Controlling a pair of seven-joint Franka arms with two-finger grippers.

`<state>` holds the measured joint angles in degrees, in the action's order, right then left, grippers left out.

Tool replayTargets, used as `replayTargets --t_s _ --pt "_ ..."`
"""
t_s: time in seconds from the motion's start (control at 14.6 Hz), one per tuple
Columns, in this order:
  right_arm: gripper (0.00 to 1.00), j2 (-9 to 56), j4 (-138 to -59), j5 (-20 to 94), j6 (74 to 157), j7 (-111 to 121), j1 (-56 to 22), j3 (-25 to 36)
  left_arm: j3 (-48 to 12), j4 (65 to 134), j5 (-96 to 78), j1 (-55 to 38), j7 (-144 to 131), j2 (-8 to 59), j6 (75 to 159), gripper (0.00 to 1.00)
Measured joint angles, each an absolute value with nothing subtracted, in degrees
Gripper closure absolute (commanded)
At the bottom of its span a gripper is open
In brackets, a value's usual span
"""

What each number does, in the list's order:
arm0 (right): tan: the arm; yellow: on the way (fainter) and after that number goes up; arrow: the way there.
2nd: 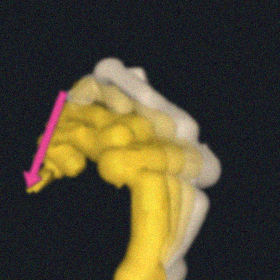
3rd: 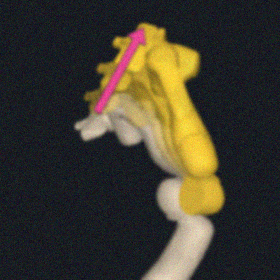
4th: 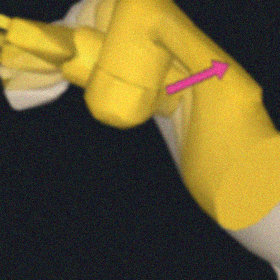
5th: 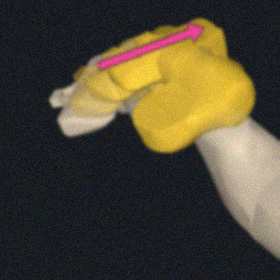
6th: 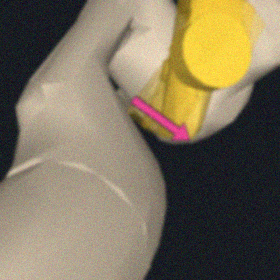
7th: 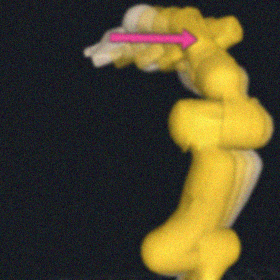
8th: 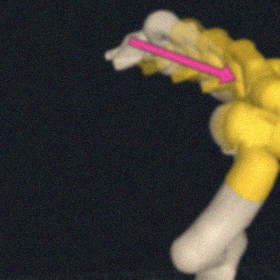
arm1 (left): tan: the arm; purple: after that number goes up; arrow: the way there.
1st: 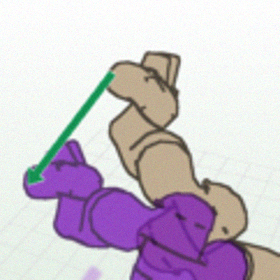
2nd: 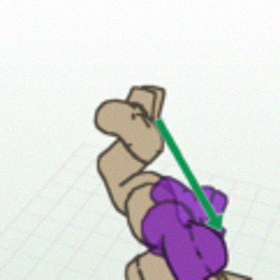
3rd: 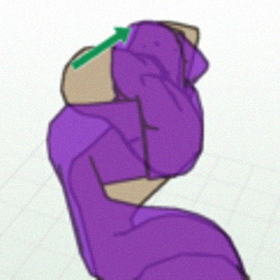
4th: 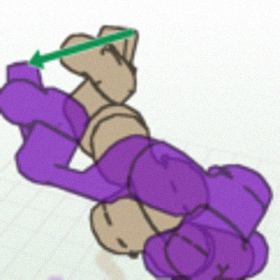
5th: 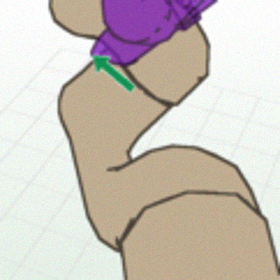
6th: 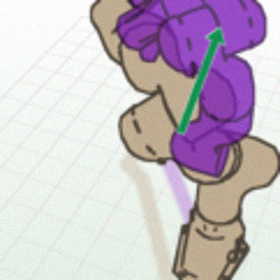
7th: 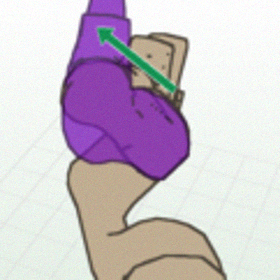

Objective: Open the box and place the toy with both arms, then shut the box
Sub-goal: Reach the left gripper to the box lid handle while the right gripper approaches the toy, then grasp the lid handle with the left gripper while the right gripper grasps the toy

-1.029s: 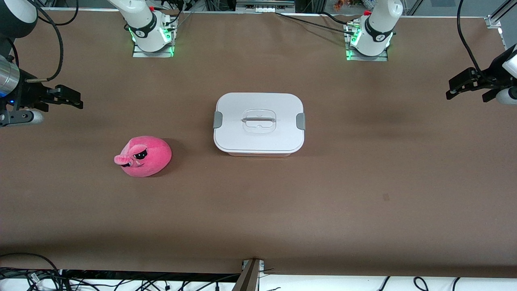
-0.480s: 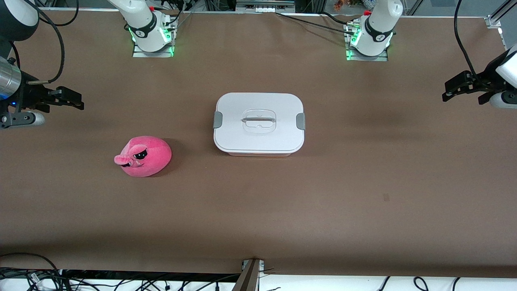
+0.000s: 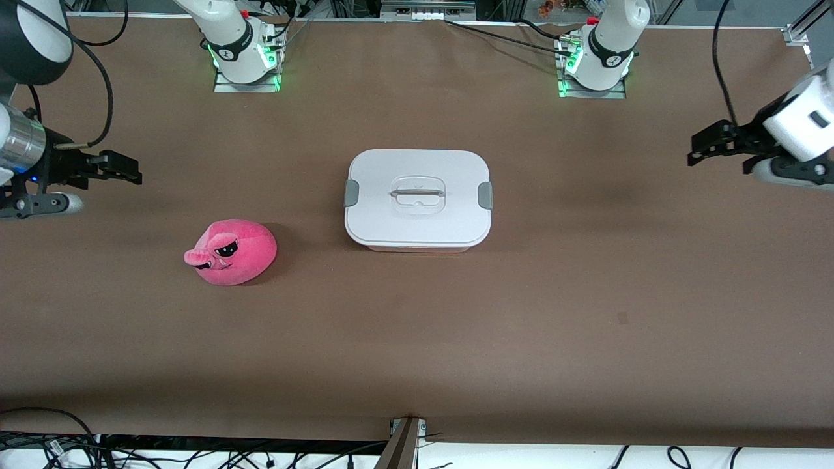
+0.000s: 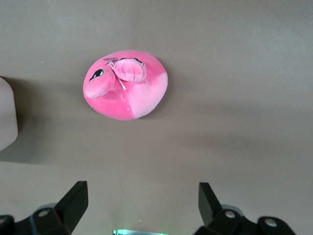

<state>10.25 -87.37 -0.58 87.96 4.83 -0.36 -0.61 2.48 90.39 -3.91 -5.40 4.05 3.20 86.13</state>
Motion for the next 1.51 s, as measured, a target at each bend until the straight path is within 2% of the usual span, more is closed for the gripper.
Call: replayTargets --t_s 0.41,0.62,1.03,1.3,1.51 --pt "0.0 12.62 -87.4 -0.6 88.07 6.01 -0.88 -0.73 -5.74 85.98 -8.47 -12.09 6.53 8.12 85.48 0.0" --pt "0.0 14.68 -87.69 -0.6 88.09 7.27 -1.53 -0.74 -7.24 81.06 -9.29 -18.13 11.97 14.67 86.18 0.0" --pt "0.0 18.25 -92.26 -0.61 92.13 14.59 -2.05 -0.73 -7.61 77.88 -9.34 -27.63 24.72 26.72 99.82 0.0" --pt "0.0 18.38 -98.51 -0.61 99.52 20.17 -2.06 -0.73 -7.59 77.81 -8.42 -35.34 33.27 32.56 108.52 0.0" --pt "0.0 18.47 -103.14 -0.6 106.38 21.76 -2.1 -0.74 -7.54 77.74 -6.11 -38.32 38.73 35.99 111.68 0.0"
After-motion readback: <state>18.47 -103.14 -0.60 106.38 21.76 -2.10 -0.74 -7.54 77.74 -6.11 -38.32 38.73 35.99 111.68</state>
